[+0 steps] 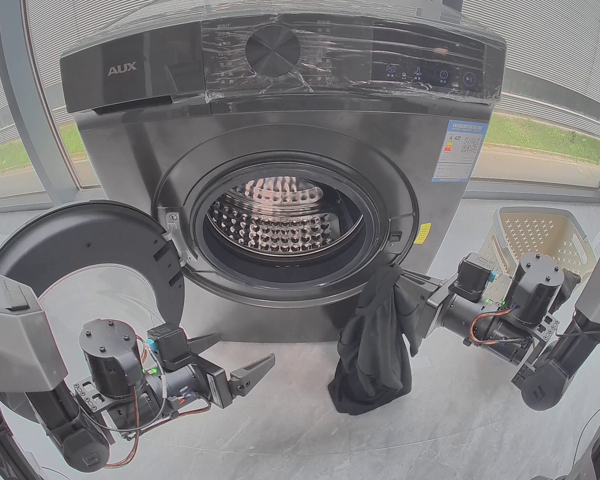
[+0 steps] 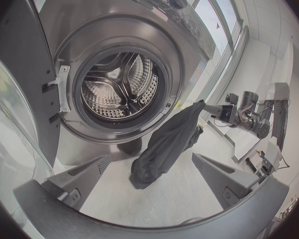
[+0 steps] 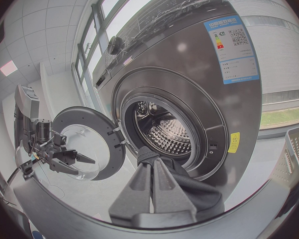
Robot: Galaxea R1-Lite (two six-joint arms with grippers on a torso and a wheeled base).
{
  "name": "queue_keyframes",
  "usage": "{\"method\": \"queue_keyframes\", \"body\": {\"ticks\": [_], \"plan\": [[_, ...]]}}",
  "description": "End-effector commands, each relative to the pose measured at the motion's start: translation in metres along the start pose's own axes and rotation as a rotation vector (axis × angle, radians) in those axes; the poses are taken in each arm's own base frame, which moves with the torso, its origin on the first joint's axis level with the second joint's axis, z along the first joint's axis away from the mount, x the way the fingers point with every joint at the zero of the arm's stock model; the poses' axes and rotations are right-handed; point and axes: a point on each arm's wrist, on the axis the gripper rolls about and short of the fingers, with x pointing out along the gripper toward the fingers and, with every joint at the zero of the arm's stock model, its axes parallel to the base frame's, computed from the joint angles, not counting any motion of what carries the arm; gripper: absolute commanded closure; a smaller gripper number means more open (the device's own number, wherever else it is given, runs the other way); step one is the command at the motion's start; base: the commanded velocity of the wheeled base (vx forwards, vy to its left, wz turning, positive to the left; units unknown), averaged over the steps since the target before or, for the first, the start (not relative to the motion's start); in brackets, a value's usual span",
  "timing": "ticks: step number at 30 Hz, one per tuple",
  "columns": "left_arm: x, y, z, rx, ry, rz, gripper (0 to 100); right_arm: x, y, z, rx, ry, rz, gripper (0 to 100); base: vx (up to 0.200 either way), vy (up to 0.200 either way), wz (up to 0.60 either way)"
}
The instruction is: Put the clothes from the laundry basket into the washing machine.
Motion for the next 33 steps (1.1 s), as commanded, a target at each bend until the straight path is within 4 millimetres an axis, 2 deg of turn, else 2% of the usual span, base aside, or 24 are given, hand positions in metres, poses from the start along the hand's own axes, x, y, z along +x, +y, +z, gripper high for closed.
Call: {"method": "queue_keyframes", "body": {"ticks": [1,9,12,19,26,33], "plan": [[0.009,0.002,-0.011,-0.002,0.046,0.000,0,0.000,0.002,0.003,-0.004,-0.015,0.007,100,0.000,0.000,0.00],[0.020,-0.005,-0.019,0.013,0.074,-0.041,0,0.002,0.003,0.005,-0.008,-0.025,0.010,100,0.000,0.000,0.00],[0.023,-0.011,-0.025,0.020,0.098,-0.065,0,0.006,0.003,0.007,-0.008,-0.043,-0.039,100,0.000,0.000,0.00],[0.026,-0.015,-0.027,0.023,0.101,-0.082,0,0.014,0.013,0.013,-0.008,-0.079,-0.015,100,0.000,0.000,0.00],[0.038,-0.015,-0.024,0.026,0.083,-0.126,0,0.039,0.037,0.029,-0.004,-0.176,0.016,100,0.000,0.000,0.00],[0.051,-0.011,-0.032,0.030,0.102,-0.115,0,0.053,0.038,0.022,-0.003,-0.174,0.022,100,0.000,0.000,0.00]]}}
